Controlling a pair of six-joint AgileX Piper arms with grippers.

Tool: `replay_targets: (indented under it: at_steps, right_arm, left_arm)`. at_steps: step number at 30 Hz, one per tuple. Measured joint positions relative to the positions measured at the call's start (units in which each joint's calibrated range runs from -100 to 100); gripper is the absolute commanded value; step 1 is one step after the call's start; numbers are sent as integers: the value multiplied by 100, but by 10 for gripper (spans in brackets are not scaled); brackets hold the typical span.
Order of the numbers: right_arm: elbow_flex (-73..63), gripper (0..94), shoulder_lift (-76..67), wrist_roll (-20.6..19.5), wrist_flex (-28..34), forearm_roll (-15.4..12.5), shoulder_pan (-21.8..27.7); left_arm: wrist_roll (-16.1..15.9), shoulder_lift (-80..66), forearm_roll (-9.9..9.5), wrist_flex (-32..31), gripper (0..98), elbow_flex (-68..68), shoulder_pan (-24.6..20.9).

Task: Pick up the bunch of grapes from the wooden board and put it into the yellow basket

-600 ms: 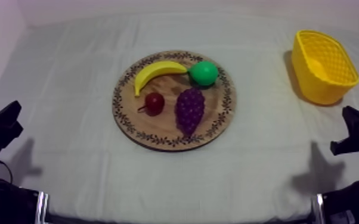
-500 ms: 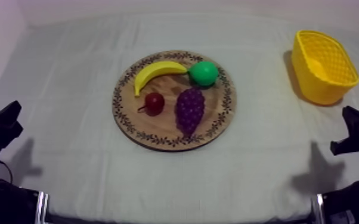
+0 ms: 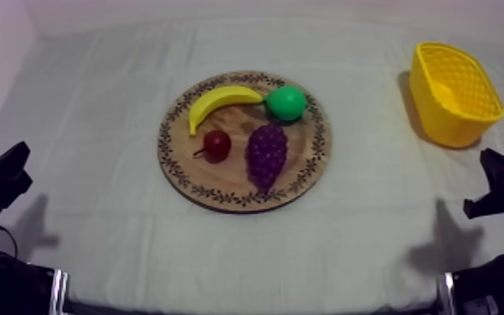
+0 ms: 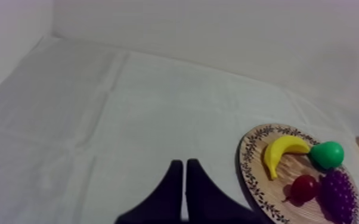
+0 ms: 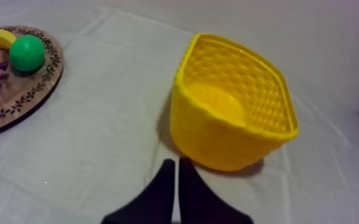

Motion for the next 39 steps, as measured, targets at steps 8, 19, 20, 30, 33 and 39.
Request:
replay_targets:
  at_steps: [8, 19, 20, 30, 33, 39]
  right_arm:
    - [-570, 2, 200, 208, -103, -177, 24]
    - [-2695, 5, 1937, -90, 344, 62, -796]
    - [-2895, 5, 2118, -143, 414, 101, -874]
    - [-5376, 5, 4281, -590, 1474, 199, -1663]
    - [-6125, 3, 4845, -680, 1913, 136, -1855]
    - [-7493, 3, 5961, -935, 3034, 87, -2214]
  left_arm:
    - [0, 0, 0, 0, 1, 0, 0]
    - [0, 0, 0, 0, 1, 0, 0]
    - [0, 0, 0, 0, 1, 0, 0]
    - [0, 0, 0, 0, 1, 0, 0]
    - [0, 0, 0, 0, 1, 0, 0]
    - [0, 0, 0, 0, 1, 0, 0]
